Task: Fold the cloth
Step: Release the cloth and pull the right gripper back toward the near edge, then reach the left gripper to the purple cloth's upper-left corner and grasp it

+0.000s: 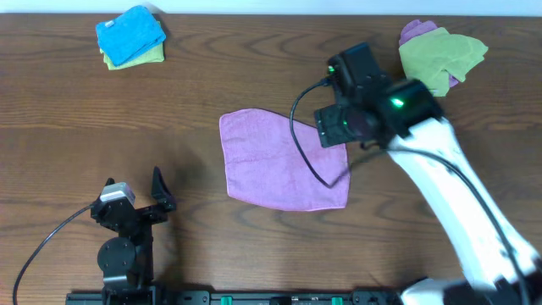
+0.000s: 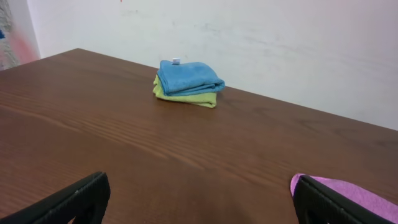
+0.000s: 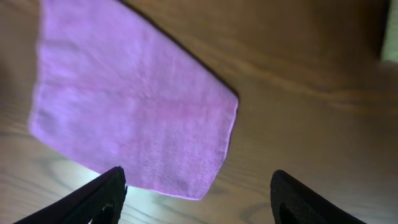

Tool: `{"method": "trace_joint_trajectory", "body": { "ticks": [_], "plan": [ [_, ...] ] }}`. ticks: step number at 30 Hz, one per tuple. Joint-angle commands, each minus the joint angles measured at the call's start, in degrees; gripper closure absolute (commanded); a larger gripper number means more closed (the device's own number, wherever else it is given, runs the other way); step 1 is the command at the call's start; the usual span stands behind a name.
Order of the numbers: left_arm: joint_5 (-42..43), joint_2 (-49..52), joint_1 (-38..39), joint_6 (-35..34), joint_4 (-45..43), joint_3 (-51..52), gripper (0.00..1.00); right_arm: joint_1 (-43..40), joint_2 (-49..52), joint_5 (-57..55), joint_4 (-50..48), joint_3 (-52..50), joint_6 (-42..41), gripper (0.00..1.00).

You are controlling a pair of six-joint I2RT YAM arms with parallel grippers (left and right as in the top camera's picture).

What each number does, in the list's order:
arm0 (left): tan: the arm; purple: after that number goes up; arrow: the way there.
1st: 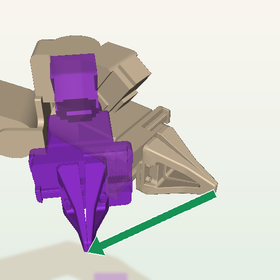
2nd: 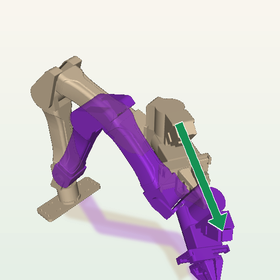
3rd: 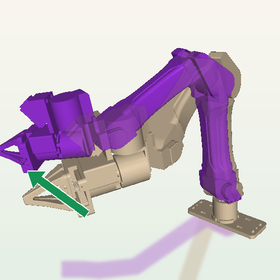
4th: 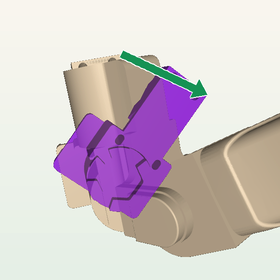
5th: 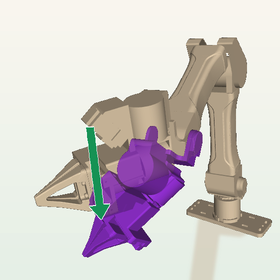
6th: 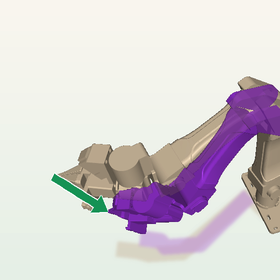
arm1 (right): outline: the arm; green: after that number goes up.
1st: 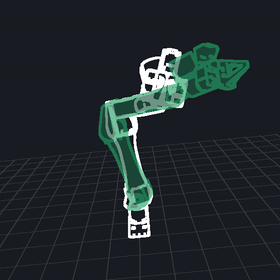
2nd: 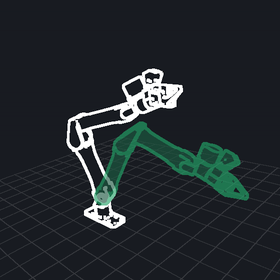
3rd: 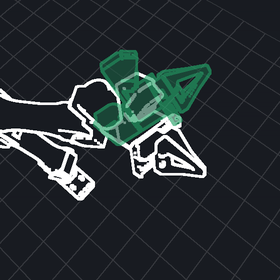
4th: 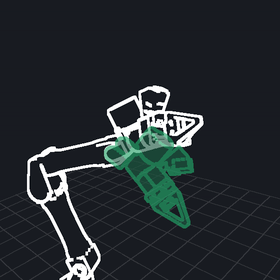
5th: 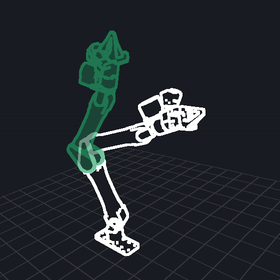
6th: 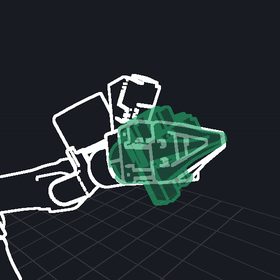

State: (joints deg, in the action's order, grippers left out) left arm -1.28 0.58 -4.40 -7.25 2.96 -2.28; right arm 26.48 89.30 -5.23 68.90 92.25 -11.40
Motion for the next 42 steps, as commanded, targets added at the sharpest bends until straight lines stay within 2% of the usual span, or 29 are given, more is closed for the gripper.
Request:
{"method": "trace_joint_trajectory", "body": {
  "ticks": [1, 7, 13, 17, 18, 22, 24, 30, 35, 40, 42],
  "plan": [
    [-0.15, -0.37, -0.17, 1.03, 1.29, 2.01, 0.05, -0.61, -5.55, 4.61, 0.26, 0.63, 1.64, 0.24],
    [-0.15, -0.37, -0.17, 1.05, 1.29, 2.01, 0.05, -0.57, -14.08, 7.30, 2.75, -2.45, 3.34, 0.21],
    [-0.17, -0.37, -0.17, 1.05, 1.27, 2.01, 0.05, -0.57, -22.75, 12.70, 2.64, -12.76, 3.34, 0.21],
    [2.08, -0.37, -0.09, -0.31, 1.49, 2.01, 0.05, -0.57, -28.20, 14.82, 2.56, -20.15, 3.30, 0.15],
    [3.63, -0.31, -0.07, -2.40, 1.36, 1.97, 0.04, -0.57, -29.11, 15.19, 2.51, -21.24, 3.30, 0.14],
    [12.28, -0.28, -0.07, -22.73, 0.46, 1.95, 0.05, -0.57, -31.36, 16.11, 2.49, -22.51, 3.30, 0.09],
    [15.98, -0.28, -0.07, -29.42, -0.04, 1.95, 0.05, -0.57, -31.69, 17.20, 2.49, -22.51, 3.30, 0.08],
    [16.35, -0.28, -0.07, -36.46, -0.09, 1.95, 0.05, -0.57, -31.52, 20.22, 2.54, -22.51, 2.56, 0.07],
    [15.15, -0.28, -0.07, -39.30, -1.46, 1.95, 0.05, -0.59, -31.54, 20.22, 2.54, -22.51, 1.60, 0.06],
    [24.55, -0.26, 0.46, -37.42, -3.43, 1.95, 0.04, -0.59, -31.30, 18.86, 1.77, -22.51, 1.64, 0.04],
    [25.31, -0.07, 1.95, -37.00, -5.11, 1.95, 0.04, -0.59, -30.95, 18.49, 0.87, -22.51, 2.73, 0.03]
  ]
}}
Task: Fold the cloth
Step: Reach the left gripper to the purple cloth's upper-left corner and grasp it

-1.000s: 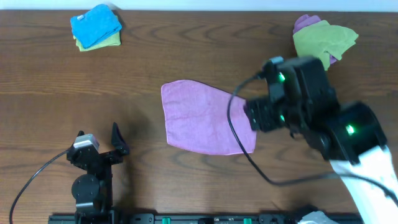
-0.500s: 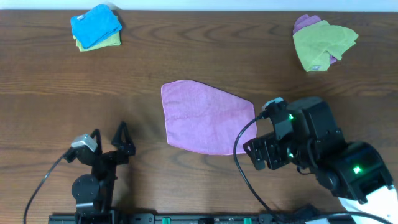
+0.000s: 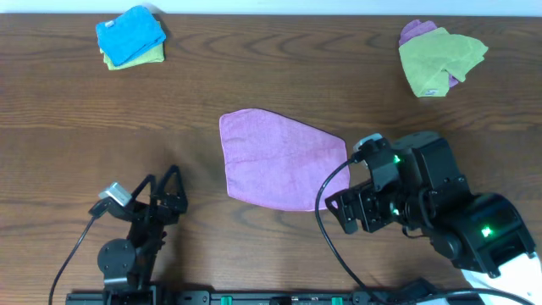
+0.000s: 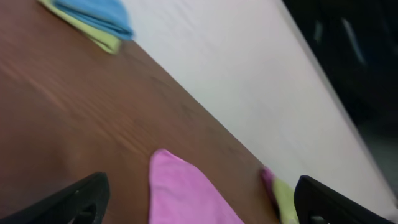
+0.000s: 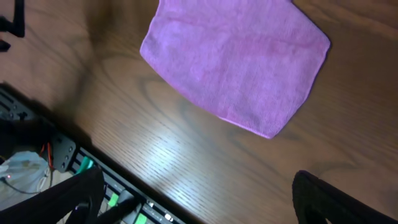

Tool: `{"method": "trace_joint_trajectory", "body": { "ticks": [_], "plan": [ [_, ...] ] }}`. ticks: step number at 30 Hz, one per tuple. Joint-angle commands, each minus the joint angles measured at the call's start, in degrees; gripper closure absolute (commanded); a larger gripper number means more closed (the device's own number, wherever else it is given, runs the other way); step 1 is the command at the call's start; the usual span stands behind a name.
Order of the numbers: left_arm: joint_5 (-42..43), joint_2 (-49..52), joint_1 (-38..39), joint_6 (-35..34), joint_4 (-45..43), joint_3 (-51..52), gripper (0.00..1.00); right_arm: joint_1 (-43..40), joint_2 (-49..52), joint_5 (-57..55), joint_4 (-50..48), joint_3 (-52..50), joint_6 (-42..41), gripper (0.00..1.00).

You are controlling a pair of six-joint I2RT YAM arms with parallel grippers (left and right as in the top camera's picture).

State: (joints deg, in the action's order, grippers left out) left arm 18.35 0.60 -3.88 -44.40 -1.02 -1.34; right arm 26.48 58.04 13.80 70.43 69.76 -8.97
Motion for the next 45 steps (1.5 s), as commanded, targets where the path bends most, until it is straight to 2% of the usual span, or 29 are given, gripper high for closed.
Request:
{"method": "trace_joint_trajectory", "body": {
  "ticks": [1, 5, 9, 20, 23, 24, 26, 32, 35, 38, 40, 43, 45],
  "plan": [
    [5.40, 0.22, 2.29, 0.52, -1.97, 1.01, 0.04, -0.59, 0.57, -0.50, -1.36, -0.02, 1.05, 0.03],
    [2.36, 3.93, 6.21, 1.18, -4.11, 0.39, 0.04, -0.68, 2.34, -0.50, -4.04, -0.02, 2.49, 0.03],
    [1.14, 12.79, 9.84, 3.37, -5.81, -2.58, 0.04, -1.05, 4.68, -0.48, -5.40, -0.02, 3.54, 0.03],
    [1.73, 56.04, 15.76, 19.32, -3.10, -28.46, 0.00, -5.40, 6.32, -0.48, -6.88, -0.02, 4.81, 0.06],
    [1.81, 67.54, 17.05, 22.97, 1.40, -37.73, 0.00, -8.63, 5.77, -0.48, -5.42, -0.02, 4.81, 0.14],
    [1.79, 69.99, 17.29, 23.98, 2.71, -39.98, 0.05, -9.62, 5.60, -0.46, -4.96, -0.02, 4.79, 0.17],
    [1.07, 76.56, 18.18, 26.60, 6.73, -46.42, 0.06, -11.74, 5.20, -0.22, -3.91, -0.02, 4.76, 0.32],
    [-4.98, 91.78, 21.33, 33.16, 18.27, -63.04, 0.10, -14.58, 2.34, 0.98, -1.88, -0.13, 3.89, 0.35],
    [-9.77, 96.43, 22.69, 33.51, 21.81, -67.65, 0.16, -14.58, -0.17, -1.27, -0.96, -0.42, 2.29, 0.36],
    [-12.13, 99.30, 23.43, 33.51, 23.26, -69.44, 0.42, -14.58, -3.76, -3.13, -0.98, -2.97, -0.07, 0.39],
    [-12.87, 100.24, 23.45, 33.44, 23.63, -69.44, 0.53, -14.58, -6.29, -3.10, -2.36, -6.08, -1.92, 0.41],
    [-13.03, 100.67, 23.39, 33.22, 26.27, -69.42, 0.53, -14.56, -9.66, -3.06, -5.84, -11.47, -5.95, 0.43],
    [-12.98, 100.65, 23.41, 33.20, 28.65, -69.42, 0.59, -14.56, -10.97, -2.99, -7.91, -14.47, -7.58, 0.44]
  ]
}}
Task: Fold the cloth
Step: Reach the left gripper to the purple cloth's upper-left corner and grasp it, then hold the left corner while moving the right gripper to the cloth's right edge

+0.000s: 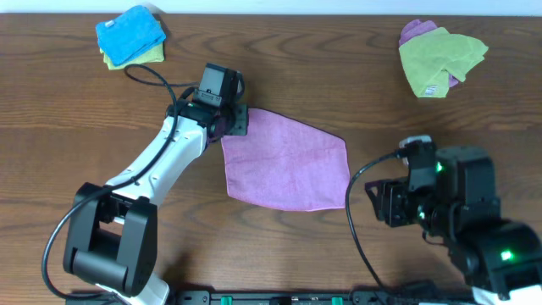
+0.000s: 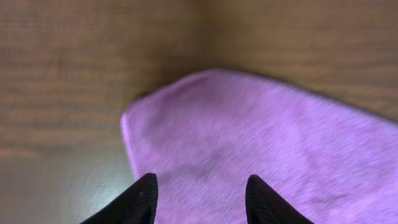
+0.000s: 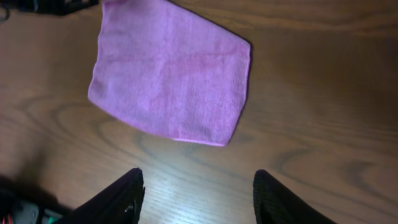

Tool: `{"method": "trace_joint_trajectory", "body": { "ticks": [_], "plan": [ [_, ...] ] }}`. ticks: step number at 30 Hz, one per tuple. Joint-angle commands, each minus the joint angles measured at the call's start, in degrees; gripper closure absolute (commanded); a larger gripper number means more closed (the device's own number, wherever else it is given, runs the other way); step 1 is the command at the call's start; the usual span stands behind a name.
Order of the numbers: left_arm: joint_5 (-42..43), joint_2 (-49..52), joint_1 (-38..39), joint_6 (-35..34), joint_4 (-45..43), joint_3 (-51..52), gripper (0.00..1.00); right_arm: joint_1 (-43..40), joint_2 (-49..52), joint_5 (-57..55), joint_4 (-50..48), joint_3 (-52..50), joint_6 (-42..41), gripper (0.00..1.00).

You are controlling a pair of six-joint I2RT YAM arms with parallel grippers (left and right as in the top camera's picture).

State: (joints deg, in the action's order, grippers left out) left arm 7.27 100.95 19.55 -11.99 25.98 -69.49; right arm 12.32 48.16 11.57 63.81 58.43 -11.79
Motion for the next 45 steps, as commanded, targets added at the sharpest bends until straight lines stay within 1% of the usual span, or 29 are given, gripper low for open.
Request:
{"method": "trace_joint_trajectory", "body": {
  "ticks": [1, 7, 9, 10, 11, 14, 19, 21, 22, 23, 25, 26, 32, 36, 38, 45],
  "plan": [
    [-1.90, 0.31, -0.02, 0.81, 2.99, -1.27, 0.59, -0.39, -1.46, -0.66, -2.08, -4.55, -5.42, 0.44],
    [-1.68, 0.31, -0.02, 0.59, 5.60, -1.07, 0.51, -0.39, -1.22, -0.31, -4.11, -7.26, -6.51, 0.45],
    [-1.01, 0.31, -0.02, 0.17, 6.23, -1.09, 0.52, -0.39, -1.22, -0.17, -4.31, -7.32, -6.62, 0.45],
    [-0.28, 0.31, -0.02, -0.44, 6.93, -1.07, 0.49, -0.39, -1.22, -0.17, -4.37, -7.32, -6.62, 0.45],
    [0.26, 0.31, -0.02, -0.46, 7.28, -1.07, 0.43, -0.39, -1.22, -0.17, -4.35, -7.32, -6.62, 0.45],
    [0.24, 0.31, 0.00, -1.81, 6.34, -1.07, 0.44, -0.39, -1.22, -0.17, -4.44, -7.34, -6.62, 0.45],
    [0.07, 1.01, 0.04, -1.53, 1.73, -1.07, 0.59, -0.39, -1.22, -0.17, -4.72, -7.34, -6.62, 0.45],
    [0.04, 2.19, 0.02, -1.25, -1.18, -1.07, 0.72, -0.39, -1.22, -0.17, -4.92, -7.34, -6.62, 0.45],
    [0.00, 2.86, 0.02, -1.25, -2.03, -1.07, 0.77, -0.39, -1.20, -0.17, -4.94, -7.34, -6.62, 0.44],
    [0.00, 3.69, 0.02, -1.29, -2.80, -1.07, 0.85, -0.39, -1.20, -0.20, -4.92, -7.34, -6.62, 0.44],
    [0.02, 5.44, 0.02, -1.29, -4.09, -1.07, 0.93, -0.39, -1.11, -0.20, -4.92, -7.34, -6.62, 0.44],
    [0.00, 6.36, -0.02, -1.27, -4.76, -1.09, 0.94, -0.39, -1.03, -0.20, -4.92, -7.34, -6.62, 0.45],
    [-0.81, 8.98, -0.02, 0.02, -6.71, -1.62, 0.94, -0.39, 0.00, -0.20, -5.01, -7.34, -6.62, 0.44],
    [-5.73, 9.27, -0.04, 0.37, -8.02, -1.73, 0.94, -0.39, 1.53, -0.20, -5.44, -7.34, -6.62, 0.44],
    [-7.63, 9.44, -0.02, 0.46, -8.66, -1.73, 0.94, -0.39, 2.34, -0.17, -5.84, -7.34, -6.62, 0.47],
    [-10.05, 11.13, -0.02, 0.68, -10.23, -1.73, 0.94, -0.39, 4.31, -0.17, -7.13, -7.34, -6.62, 0.48]
  ]
}}
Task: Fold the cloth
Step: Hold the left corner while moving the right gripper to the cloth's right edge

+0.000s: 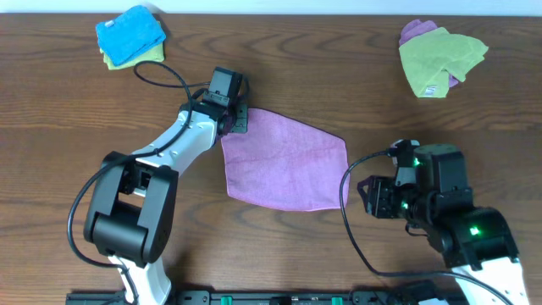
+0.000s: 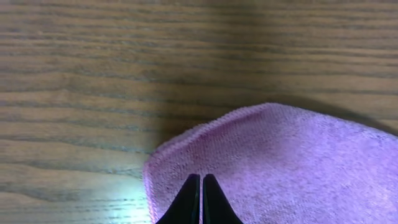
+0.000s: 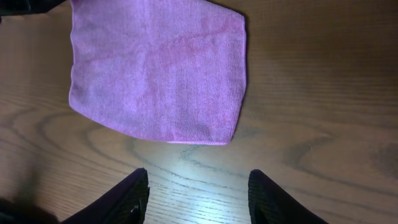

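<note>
A pink cloth [image 1: 284, 161] lies spread flat on the wooden table [image 1: 76, 144]. My left gripper [image 1: 233, 119] is at its far left corner. In the left wrist view the cloth [image 2: 280, 162] fills the lower right, and the gripper [image 2: 201, 199] is shut with its two black tips pressed together on the fabric just inside the corner edge. My right gripper [image 3: 198, 174] hangs open above bare wood, just near of the cloth's [image 3: 155, 68] near right corner, with nothing between its fingers.
A folded blue cloth on a green one [image 1: 129, 36] sits at the far left. A crumpled green cloth over a purple one [image 1: 440, 55] lies at the far right. Black cables loop beside both arms.
My left gripper's fingers were spread over the cloth's far left corner and are now shut on it. The right gripper has shifted slightly toward the cloth's near right corner.
At first my right gripper hovered open over the cloth's right edge while the left arm rested at the near left. Then the right arm was back at the near right. Later the left gripper was open at the far left corner, where it is now shut.
</note>
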Tool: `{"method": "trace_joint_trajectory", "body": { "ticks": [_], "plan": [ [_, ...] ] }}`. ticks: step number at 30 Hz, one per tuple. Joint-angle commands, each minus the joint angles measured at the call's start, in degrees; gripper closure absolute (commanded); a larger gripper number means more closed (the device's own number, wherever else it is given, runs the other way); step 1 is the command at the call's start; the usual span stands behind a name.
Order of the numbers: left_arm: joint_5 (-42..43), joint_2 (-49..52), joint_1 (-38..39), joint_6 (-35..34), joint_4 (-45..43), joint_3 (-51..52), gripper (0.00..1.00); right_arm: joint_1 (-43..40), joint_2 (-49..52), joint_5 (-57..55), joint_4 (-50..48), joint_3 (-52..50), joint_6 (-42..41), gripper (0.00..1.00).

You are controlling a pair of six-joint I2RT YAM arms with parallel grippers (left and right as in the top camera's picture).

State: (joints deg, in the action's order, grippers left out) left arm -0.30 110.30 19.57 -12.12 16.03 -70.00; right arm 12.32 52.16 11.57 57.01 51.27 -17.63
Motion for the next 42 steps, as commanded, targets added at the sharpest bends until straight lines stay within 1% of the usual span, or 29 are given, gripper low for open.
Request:
{"method": "trace_joint_trajectory", "body": {
  "ticks": [1, 5, 14, 24, 31, 42],
  "plan": [
    [-3.15, 2.10, -0.04, 0.79, -0.48, -1.22, 0.94, -0.39, 0.35, -0.15, -0.48, -0.17, -0.79, 0.48],
    [-5.29, 2.84, -0.04, 0.94, -2.01, -1.22, 0.94, -0.39, 0.35, -0.17, -0.52, -0.17, -0.79, 0.48],
    [-4.59, 2.84, -0.07, 1.01, -2.75, -1.20, 0.94, -0.39, 0.35, -0.17, -0.55, -0.17, -0.81, 0.48],
    [-4.13, 2.84, -0.04, 0.98, -0.46, -1.20, 0.94, -0.39, 0.35, -0.17, -0.74, -0.17, -0.79, 0.48],
    [-4.15, 2.95, -0.09, 1.01, -2.49, -1.20, 0.94, -0.39, 0.35, -0.17, -0.96, -0.17, -0.79, 0.48],
    [-2.86, 5.90, -0.09, 1.14, -3.78, -1.20, 0.94, -0.39, 0.35, -0.17, -0.94, -0.17, -0.79, 0.48]
  ]
}}
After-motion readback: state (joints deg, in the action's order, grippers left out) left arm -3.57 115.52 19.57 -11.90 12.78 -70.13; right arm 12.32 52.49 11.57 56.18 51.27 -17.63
